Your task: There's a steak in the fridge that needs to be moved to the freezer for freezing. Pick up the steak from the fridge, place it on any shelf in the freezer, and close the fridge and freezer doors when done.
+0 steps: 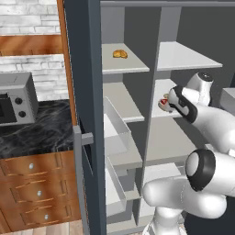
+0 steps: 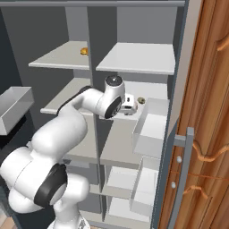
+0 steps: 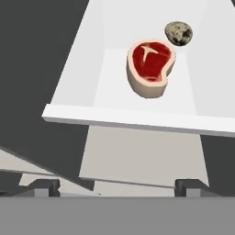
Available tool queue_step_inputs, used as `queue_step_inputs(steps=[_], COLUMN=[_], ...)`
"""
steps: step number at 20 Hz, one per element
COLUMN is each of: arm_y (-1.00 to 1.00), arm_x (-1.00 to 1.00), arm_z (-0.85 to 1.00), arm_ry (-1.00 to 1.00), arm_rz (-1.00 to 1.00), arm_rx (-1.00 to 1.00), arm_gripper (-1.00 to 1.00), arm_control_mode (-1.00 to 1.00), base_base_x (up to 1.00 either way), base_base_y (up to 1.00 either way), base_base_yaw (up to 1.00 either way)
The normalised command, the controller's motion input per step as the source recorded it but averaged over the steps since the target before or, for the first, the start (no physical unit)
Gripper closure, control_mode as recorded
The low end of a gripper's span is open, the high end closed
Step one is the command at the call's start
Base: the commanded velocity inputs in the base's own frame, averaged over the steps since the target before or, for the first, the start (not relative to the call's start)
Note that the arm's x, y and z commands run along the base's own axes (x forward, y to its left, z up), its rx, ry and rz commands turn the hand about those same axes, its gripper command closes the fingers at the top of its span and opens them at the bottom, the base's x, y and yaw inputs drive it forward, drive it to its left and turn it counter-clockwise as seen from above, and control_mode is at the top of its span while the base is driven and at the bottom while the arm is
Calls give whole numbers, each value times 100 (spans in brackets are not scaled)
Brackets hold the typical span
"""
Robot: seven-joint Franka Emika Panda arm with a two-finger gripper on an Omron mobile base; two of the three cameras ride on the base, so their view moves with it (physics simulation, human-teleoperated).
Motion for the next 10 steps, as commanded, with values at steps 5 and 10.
queue_step_inputs(steps=[5,10], arm_y=[-9,0], arm_x=[34,34], arm_z=[-14,-24], arm_ry=[0,0], arm_rz=[1,0], arm_rx=[0,0], arm_gripper=[-100,-100], arm_control_mode=[-100,-100], base_base_x=[0,0], base_base_y=[0,0], base_base_yaw=[0,0])
